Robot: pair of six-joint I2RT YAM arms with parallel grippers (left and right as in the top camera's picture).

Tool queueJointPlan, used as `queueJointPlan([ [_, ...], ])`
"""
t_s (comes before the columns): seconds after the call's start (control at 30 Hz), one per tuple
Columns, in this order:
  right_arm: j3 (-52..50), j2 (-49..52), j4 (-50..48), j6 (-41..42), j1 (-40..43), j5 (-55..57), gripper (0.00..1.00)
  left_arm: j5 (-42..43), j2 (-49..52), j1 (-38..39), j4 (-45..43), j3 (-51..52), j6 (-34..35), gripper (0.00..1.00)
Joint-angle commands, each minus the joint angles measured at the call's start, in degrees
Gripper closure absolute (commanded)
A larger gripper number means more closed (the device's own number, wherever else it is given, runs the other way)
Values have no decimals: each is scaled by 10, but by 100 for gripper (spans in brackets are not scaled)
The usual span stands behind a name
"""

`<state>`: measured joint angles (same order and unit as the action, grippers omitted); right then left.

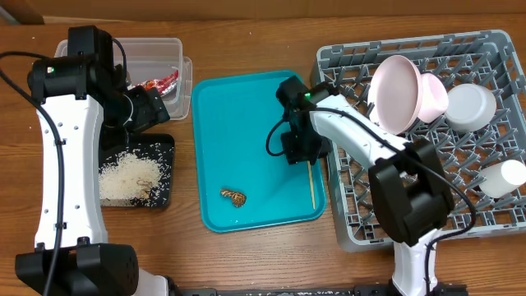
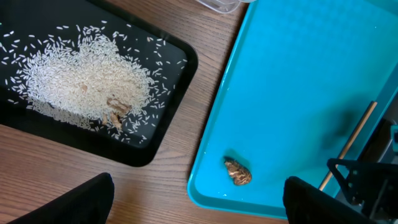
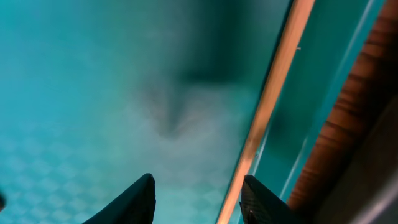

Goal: Sort waste into correct bins and load items into the dishwasher

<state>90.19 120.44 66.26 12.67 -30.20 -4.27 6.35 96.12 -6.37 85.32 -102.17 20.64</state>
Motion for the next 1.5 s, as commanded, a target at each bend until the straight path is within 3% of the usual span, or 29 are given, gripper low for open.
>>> queueJointPlan([
  [0.0,-2,9,0,12,-1,13,53,-6,-13,4,-1,-14,-8,11],
  [1.07,-2,44,6,28,-1,25,53,-6,-13,4,-1,-14,-9,12],
  [1.33,-2,44,0,21,-4,-32,53,-6,-13,4,-1,-14,-9,12],
  [1.47,-2,44,-2,22,-9,-33,65,-6,-13,4,-1,-14,-9,12],
])
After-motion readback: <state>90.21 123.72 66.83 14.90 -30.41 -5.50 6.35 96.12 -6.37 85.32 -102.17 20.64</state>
